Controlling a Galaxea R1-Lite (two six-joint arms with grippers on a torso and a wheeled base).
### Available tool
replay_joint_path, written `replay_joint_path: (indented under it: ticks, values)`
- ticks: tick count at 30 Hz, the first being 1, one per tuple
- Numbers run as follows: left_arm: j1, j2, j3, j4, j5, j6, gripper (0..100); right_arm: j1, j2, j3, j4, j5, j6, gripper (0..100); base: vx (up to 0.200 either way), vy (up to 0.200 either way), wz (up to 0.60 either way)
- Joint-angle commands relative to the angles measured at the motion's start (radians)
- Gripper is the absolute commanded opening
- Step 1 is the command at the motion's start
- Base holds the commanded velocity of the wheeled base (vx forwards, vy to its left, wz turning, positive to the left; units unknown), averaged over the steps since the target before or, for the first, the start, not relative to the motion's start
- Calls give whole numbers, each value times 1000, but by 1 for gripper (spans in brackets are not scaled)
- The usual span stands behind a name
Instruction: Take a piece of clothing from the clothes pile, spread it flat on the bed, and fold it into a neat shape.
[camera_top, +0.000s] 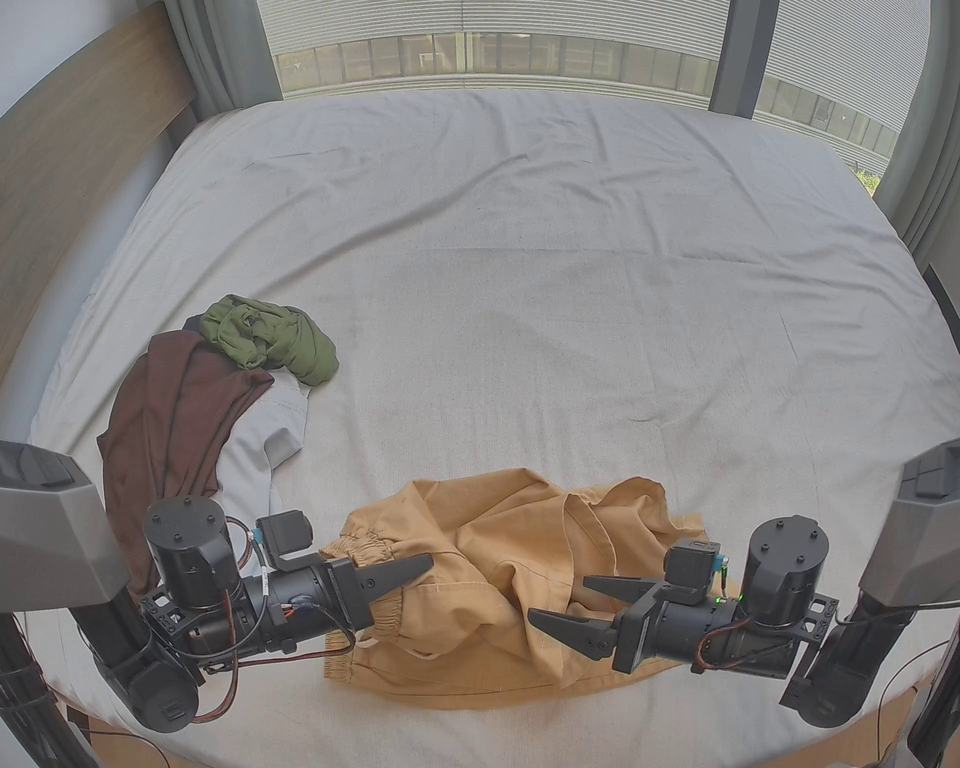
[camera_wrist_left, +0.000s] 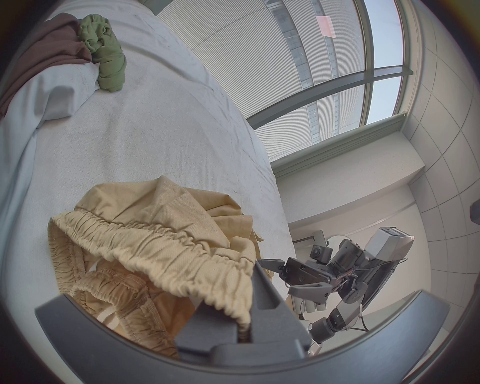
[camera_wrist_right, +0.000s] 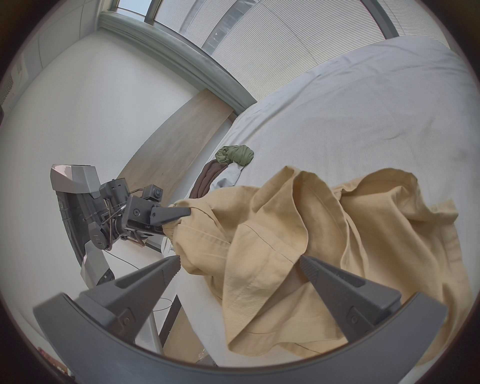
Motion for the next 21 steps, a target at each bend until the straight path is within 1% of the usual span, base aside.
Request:
replay_joint_path:
  ticks: [1, 2, 3, 6, 10, 14, 20, 21]
  values:
    - [16, 0, 0, -1, 0, -1, 0, -1, 127, 10, -47, -3, 30, 100, 0, 0, 0]
    - [16, 0, 0, -1, 0, -1, 0, -1, 127, 10, -47, -3, 30, 100, 0, 0, 0]
    - [15, 2, 0, -1, 0, -1, 0, -3, 136, 9, -45, -5, 64, 100, 0, 0, 0]
    - [15, 3, -2, -1, 0, 1, 0, -4, 134, -2, -45, -3, 130, 100, 0, 0, 0]
    - [15, 5, 0, -1, 0, -1, 0, -3, 139, -47, -45, -2, 198, 100, 0, 0, 0]
    - [15, 5, 0, -1, 0, 1, 0, -3, 162, -85, -47, 1, 233, 100, 0, 0, 0]
    - [15, 10, 0, -1, 0, 1, 0, 2, 160, -132, -47, 3, 253, 100, 0, 0, 0]
    - [15, 14, 0, -1, 0, 1, 0, 5, 156, -149, -47, 3, 271, 100, 0, 0, 0]
